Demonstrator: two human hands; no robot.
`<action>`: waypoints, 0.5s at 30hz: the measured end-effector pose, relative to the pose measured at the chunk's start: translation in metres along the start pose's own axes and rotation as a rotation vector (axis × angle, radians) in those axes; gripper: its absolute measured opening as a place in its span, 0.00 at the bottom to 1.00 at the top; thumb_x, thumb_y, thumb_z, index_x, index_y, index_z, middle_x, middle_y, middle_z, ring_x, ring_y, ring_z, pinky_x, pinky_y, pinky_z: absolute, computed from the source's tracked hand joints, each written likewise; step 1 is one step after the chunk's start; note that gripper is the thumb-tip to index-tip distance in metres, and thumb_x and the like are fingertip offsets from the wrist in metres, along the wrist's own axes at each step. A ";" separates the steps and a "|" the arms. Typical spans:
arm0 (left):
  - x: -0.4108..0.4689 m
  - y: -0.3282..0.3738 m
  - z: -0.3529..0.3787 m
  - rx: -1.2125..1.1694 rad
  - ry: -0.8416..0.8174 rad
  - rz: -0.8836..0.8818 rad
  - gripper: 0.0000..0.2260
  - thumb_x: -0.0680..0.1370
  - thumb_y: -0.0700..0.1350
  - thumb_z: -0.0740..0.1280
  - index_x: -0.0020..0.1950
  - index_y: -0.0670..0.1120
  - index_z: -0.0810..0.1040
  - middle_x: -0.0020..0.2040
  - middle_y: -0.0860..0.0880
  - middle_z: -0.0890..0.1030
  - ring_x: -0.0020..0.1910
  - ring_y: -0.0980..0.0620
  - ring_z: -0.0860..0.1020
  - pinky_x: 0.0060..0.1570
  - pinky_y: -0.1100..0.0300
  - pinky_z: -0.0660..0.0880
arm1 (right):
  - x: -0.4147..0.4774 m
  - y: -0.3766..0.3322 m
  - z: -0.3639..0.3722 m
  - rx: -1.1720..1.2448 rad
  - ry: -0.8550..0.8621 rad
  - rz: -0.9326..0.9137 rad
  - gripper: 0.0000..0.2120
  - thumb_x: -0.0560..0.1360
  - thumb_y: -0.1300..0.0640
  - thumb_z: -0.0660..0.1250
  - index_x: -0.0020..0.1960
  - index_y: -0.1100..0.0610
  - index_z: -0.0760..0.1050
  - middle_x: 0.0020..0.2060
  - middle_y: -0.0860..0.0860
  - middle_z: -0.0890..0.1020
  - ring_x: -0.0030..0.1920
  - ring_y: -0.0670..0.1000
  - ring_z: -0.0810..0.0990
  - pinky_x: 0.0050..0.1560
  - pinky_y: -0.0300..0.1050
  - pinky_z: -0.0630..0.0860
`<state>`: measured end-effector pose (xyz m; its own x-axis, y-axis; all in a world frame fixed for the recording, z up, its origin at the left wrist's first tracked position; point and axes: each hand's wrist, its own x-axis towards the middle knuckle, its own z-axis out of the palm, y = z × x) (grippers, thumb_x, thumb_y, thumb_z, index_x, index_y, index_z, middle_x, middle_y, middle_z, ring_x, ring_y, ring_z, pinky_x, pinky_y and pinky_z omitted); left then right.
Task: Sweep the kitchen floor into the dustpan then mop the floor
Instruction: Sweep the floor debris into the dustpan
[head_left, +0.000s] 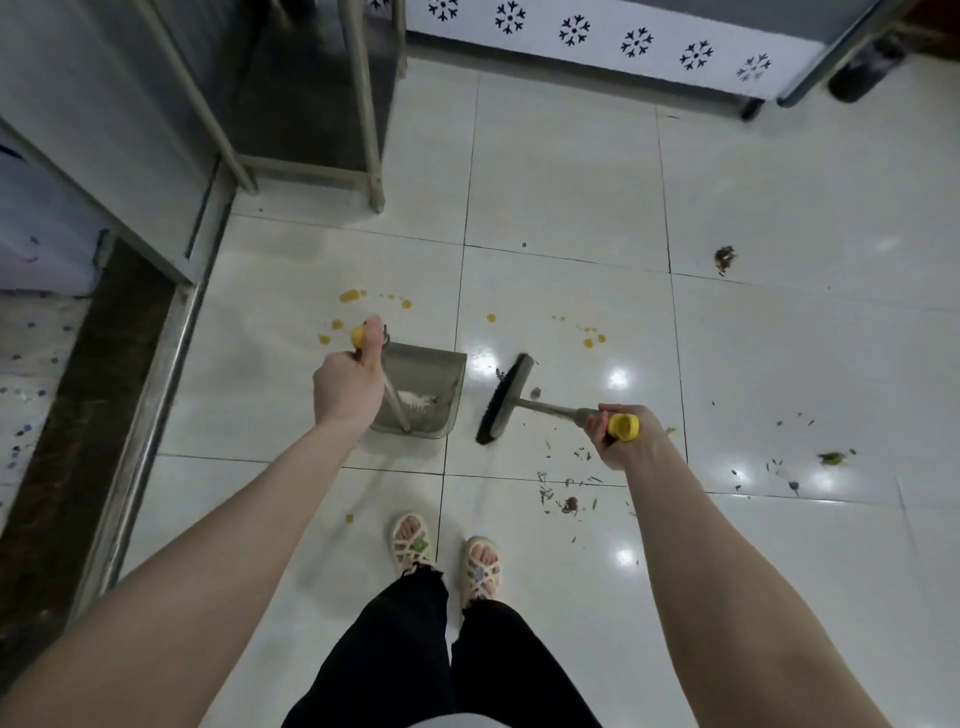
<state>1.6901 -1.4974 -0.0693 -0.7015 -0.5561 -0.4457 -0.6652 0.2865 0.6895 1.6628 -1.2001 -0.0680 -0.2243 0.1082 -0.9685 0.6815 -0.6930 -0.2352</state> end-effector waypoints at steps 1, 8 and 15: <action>-0.002 0.002 0.006 0.010 -0.011 0.005 0.34 0.76 0.71 0.52 0.30 0.42 0.71 0.29 0.43 0.75 0.33 0.41 0.76 0.41 0.47 0.78 | 0.001 -0.003 -0.008 0.012 0.015 -0.007 0.08 0.77 0.65 0.60 0.43 0.70 0.71 0.27 0.56 0.72 0.15 0.47 0.70 0.21 0.30 0.72; -0.003 0.011 0.023 -0.004 -0.034 0.003 0.35 0.75 0.72 0.52 0.30 0.40 0.71 0.29 0.43 0.75 0.32 0.42 0.76 0.42 0.44 0.79 | -0.007 -0.017 -0.017 -0.051 -0.021 -0.054 0.03 0.77 0.66 0.60 0.48 0.66 0.69 0.23 0.57 0.74 0.15 0.47 0.71 0.17 0.33 0.72; 0.012 0.023 0.006 -0.012 -0.014 0.014 0.38 0.73 0.74 0.51 0.33 0.39 0.73 0.32 0.42 0.77 0.34 0.42 0.76 0.44 0.42 0.79 | -0.015 -0.015 0.013 -0.063 -0.140 0.020 0.08 0.77 0.64 0.61 0.46 0.70 0.72 0.23 0.57 0.73 0.16 0.47 0.72 0.18 0.32 0.72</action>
<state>1.6645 -1.4928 -0.0622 -0.7143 -0.5410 -0.4440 -0.6523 0.2847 0.7024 1.6472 -1.2007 -0.0493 -0.3022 -0.0089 -0.9532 0.7284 -0.6472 -0.2249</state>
